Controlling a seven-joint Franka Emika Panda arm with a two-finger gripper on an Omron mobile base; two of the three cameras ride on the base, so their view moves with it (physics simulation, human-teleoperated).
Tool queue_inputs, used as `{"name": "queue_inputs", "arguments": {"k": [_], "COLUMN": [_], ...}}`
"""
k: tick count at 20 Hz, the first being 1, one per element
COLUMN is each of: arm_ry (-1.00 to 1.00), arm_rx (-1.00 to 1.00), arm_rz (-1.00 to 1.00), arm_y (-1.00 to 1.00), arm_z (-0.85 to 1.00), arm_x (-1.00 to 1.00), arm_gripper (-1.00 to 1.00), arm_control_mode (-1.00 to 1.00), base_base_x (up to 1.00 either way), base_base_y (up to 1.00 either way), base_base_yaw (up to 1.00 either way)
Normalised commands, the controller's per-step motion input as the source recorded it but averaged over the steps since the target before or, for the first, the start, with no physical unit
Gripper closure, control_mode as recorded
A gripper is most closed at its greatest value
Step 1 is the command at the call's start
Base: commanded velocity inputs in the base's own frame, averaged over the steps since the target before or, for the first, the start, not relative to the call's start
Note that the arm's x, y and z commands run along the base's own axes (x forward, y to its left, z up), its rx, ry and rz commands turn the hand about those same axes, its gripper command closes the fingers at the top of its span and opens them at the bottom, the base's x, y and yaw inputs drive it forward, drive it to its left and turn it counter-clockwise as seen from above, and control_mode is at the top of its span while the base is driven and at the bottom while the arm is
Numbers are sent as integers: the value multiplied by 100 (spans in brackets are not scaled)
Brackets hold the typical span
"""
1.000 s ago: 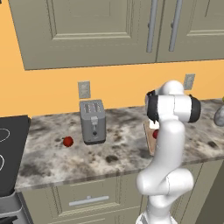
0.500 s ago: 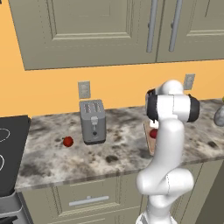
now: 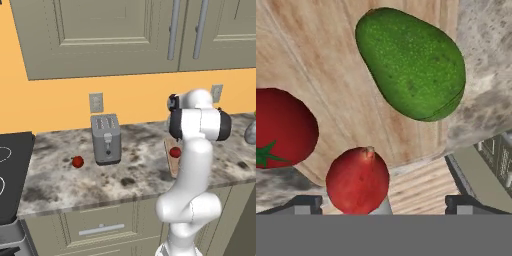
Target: Place the avocado, onion, tomato, and bell pepper on the cutting board.
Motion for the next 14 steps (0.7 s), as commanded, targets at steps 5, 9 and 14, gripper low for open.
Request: {"name": "queue_inputs", "arguments": {"k": [5, 9, 14], "arm_ry": [-9, -11, -13], "arm_rx": [0, 0, 0], "arm_rz": [12, 15, 15], "arm_y": [19, 51, 51], "arm_z": [67, 51, 48], "arm_x": [-48, -69, -74], "arm_gripper": [-100, -100, -100], "arm_control_mode": [-100, -100, -100], "base_base_x": [0, 0, 0], "base_base_y": [0, 0, 0], "base_base_yaw": [0, 0, 0]}}
